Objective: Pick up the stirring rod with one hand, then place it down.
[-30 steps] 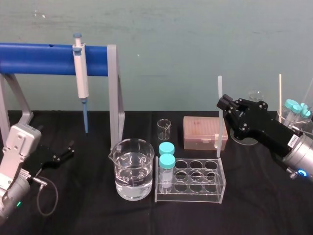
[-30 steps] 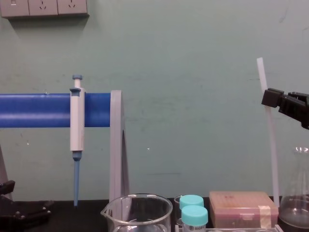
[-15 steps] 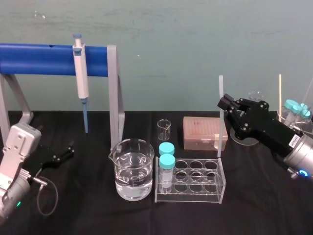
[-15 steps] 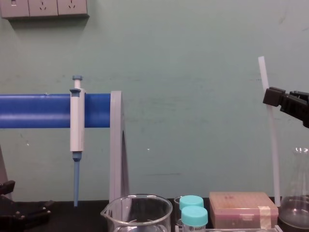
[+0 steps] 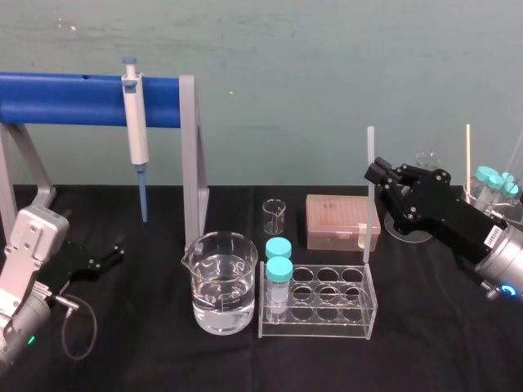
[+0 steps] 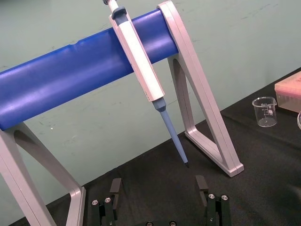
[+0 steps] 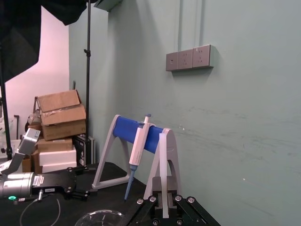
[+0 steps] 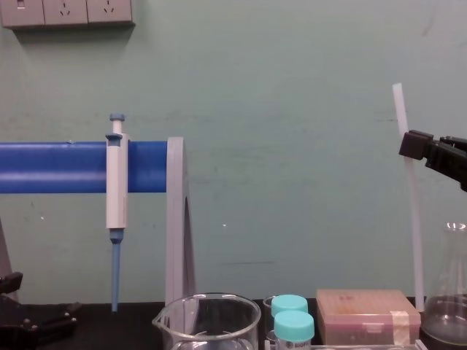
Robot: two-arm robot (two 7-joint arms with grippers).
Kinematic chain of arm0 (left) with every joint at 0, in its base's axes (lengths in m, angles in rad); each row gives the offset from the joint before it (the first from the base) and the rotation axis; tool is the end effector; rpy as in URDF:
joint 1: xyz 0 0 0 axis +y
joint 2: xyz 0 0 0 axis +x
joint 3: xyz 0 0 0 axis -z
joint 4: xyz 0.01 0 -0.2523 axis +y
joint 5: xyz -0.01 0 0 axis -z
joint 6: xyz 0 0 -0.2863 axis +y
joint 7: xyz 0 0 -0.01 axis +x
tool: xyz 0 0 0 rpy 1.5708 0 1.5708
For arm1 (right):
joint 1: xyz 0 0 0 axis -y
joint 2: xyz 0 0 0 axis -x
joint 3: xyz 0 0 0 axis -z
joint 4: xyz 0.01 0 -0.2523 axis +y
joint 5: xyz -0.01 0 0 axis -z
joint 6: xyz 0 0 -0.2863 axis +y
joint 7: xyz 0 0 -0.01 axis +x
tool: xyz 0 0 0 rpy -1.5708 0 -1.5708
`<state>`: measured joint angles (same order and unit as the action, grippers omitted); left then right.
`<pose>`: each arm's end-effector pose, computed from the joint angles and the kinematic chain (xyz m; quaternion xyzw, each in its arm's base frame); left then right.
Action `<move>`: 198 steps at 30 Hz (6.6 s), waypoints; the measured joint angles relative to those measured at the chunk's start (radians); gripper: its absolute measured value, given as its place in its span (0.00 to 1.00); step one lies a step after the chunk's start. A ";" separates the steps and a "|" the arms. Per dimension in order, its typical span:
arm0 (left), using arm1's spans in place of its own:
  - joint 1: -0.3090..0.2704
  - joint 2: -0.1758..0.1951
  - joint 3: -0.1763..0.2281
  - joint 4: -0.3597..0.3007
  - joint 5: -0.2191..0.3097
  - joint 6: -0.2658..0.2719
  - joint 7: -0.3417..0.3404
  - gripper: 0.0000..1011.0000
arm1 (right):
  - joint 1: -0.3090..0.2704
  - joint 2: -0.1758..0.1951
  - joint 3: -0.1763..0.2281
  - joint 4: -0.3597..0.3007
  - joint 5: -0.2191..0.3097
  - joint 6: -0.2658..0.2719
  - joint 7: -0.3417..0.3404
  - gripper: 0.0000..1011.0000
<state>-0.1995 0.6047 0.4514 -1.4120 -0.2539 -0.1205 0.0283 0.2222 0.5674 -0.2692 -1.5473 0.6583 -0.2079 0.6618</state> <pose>0.3307 0.0672 -0.2676 0.1415 -0.1325 0.5799 0.7913 0.3471 -0.0763 -0.1971 0.0939 -0.0949 -0.3398 0.9310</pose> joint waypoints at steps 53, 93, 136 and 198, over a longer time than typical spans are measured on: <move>0.000 0.000 0.000 0.000 0.000 0.000 0.000 0.99 | 0.009 -0.004 -0.008 0.015 0.003 -0.004 0.008 0.06; 0.000 0.000 0.000 0.000 0.000 0.000 0.000 0.99 | 0.023 -0.016 -0.038 0.139 0.076 -0.078 0.157 0.06; 0.000 0.000 0.000 0.000 0.000 0.000 0.000 0.99 | 0.047 -0.093 -0.083 0.303 -0.003 -0.071 0.105 0.06; 0.000 0.000 0.000 0.000 0.000 0.000 0.000 0.99 | -0.009 -0.123 -0.006 0.248 -0.131 -0.115 -0.161 0.99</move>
<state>-0.1995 0.6047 0.4513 -1.4120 -0.2539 -0.1205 0.0283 0.2132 0.4447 -0.2756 -1.2995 0.5277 -0.3224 0.5009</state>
